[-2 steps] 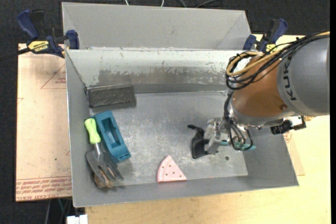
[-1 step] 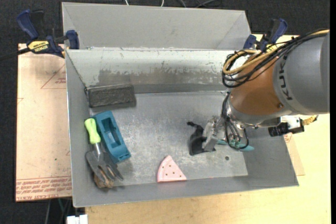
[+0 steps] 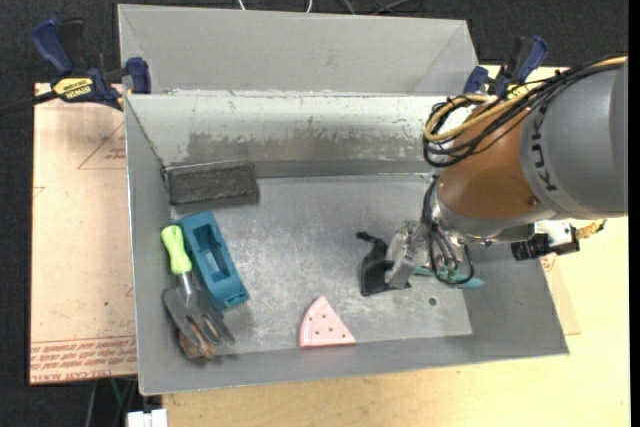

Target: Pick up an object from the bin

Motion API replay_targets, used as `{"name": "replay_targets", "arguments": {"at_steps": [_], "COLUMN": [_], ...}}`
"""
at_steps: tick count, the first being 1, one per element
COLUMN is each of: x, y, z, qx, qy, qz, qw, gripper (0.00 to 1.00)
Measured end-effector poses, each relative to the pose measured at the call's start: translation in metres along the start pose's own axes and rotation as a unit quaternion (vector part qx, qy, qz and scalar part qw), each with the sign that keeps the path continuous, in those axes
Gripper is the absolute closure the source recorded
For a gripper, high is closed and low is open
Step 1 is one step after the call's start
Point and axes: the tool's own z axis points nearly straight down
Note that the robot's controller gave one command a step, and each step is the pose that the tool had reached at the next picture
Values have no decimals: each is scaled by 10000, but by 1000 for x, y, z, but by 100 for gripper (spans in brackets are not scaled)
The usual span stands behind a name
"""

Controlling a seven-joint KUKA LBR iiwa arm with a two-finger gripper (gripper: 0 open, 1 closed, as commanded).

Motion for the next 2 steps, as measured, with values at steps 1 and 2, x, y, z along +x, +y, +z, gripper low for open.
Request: {"name": "replay_targets", "arguments": {"at_steps": [1,2], "x": [0,0], "y": [0,0], "z": [0,0], "qx": [-1,-1], "qy": [0,0], "qz": [2,2], "qw": [10000,10000], "gripper": [100,100]}}
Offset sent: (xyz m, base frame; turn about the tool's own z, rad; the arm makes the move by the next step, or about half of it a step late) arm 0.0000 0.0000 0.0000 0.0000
